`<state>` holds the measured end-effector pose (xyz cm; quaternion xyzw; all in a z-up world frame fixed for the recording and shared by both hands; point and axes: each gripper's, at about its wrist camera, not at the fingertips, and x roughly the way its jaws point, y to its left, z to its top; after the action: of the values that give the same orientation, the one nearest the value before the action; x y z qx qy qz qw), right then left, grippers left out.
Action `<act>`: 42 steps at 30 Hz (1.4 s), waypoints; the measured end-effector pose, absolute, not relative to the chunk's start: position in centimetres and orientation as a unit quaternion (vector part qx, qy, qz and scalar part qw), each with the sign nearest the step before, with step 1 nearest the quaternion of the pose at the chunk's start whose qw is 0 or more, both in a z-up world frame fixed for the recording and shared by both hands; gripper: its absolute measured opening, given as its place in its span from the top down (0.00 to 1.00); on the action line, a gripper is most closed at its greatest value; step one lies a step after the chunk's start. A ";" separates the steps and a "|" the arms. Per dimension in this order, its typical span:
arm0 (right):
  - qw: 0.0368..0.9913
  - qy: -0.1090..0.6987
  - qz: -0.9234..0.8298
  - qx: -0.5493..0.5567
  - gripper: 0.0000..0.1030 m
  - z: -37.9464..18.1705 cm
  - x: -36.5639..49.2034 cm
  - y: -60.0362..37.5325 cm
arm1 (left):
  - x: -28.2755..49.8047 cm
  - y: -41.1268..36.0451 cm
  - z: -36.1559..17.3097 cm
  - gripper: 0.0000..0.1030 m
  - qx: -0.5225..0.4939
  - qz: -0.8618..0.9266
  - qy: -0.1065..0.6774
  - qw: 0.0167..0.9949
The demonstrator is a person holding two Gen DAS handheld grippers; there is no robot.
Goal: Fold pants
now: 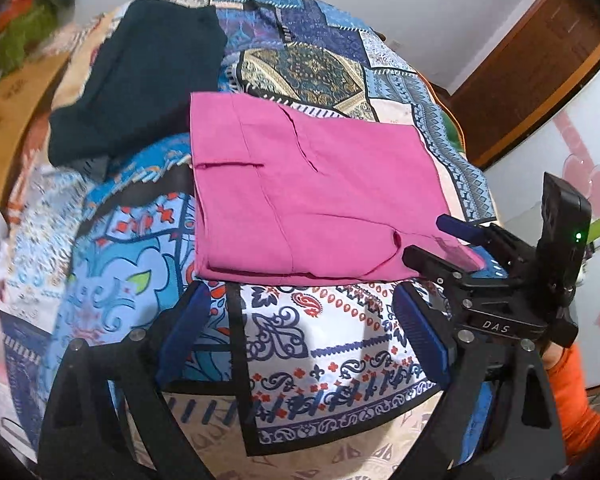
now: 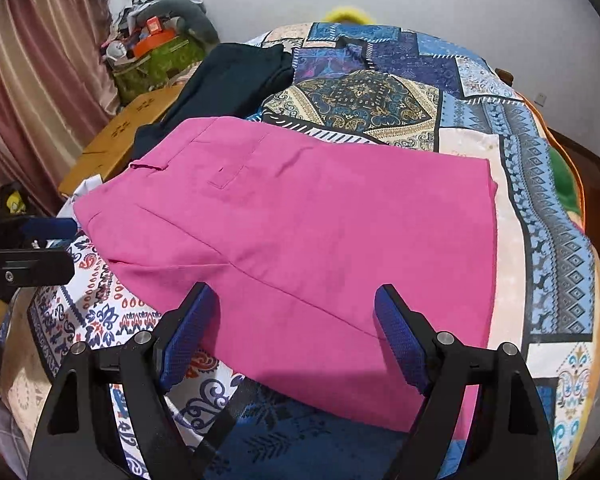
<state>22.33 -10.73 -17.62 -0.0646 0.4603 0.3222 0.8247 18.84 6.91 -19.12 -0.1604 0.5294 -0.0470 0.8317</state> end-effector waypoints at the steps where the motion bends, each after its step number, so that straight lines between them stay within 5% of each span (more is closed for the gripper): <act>1: 0.823 0.463 0.323 -0.062 0.22 -17.6 22.4 -10.8 | 19.0 7.0 -19.3 0.09 -0.169 -0.050 0.532 0.828; 9: 0.815 0.475 0.327 -0.049 0.22 -18.1 22.4 -11.0 | 21.4 8.3 -20.6 0.13 -0.263 -0.086 0.519 0.809; 12: 0.813 0.479 0.329 -0.038 0.22 -18.2 22.3 -11.1 | 22.6 8.5 -20.8 0.34 -0.262 -0.064 0.512 0.816; 14: 0.811 0.483 0.329 -0.029 0.22 -18.4 22.3 -11.3 | 23.2 8.6 -20.9 0.69 -0.244 -0.032 0.509 0.825; 17: 0.808 0.488 0.329 -0.014 0.22 -18.5 22.4 -11.5 | 23.1 8.3 -20.6 0.75 -0.217 -0.019 0.496 0.840; 32: 0.811 0.499 0.306 0.013 0.22 -18.7 21.7 -14.7 | 18.2 5.1 -13.8 0.80 0.104 0.085 0.367 0.920; 42: 0.812 0.498 0.303 0.016 0.22 -18.9 21.5 -14.8 | 21.6 0.8 -11.4 0.83 0.115 0.012 0.353 0.928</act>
<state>21.54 -14.79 -18.88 0.0163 0.4982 0.3033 0.8121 21.61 0.83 -11.40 0.1153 0.3535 0.0116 0.9282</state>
